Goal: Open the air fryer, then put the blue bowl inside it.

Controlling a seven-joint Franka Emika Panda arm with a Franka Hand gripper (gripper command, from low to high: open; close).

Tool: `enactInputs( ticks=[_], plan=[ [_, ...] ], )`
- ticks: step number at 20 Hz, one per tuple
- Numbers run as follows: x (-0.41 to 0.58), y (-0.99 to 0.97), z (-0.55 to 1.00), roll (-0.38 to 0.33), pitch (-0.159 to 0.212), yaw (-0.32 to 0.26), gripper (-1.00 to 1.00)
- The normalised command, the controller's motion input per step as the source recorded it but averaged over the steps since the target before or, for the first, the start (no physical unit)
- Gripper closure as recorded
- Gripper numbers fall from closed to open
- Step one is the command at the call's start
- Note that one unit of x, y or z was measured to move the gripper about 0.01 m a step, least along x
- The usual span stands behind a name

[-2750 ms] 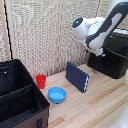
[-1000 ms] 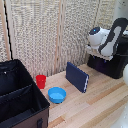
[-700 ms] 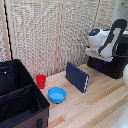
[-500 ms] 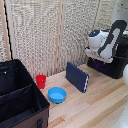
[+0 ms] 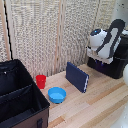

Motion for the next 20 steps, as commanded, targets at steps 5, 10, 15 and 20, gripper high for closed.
enactInputs(
  ticks=[5, 10, 15, 20],
  plan=[
    [-0.144, 0.47, 0.07, 0.205, 0.059, -0.107, 1.0],
    [-0.27, 0.73, 0.13, 0.146, 0.006, -0.039, 1.0],
    [-0.302, 0.97, 0.01, 0.011, -0.07, 0.0, 1.0],
    [-0.059, 0.98, -0.12, 0.0, -0.043, -0.031, 1.0]
  ],
)
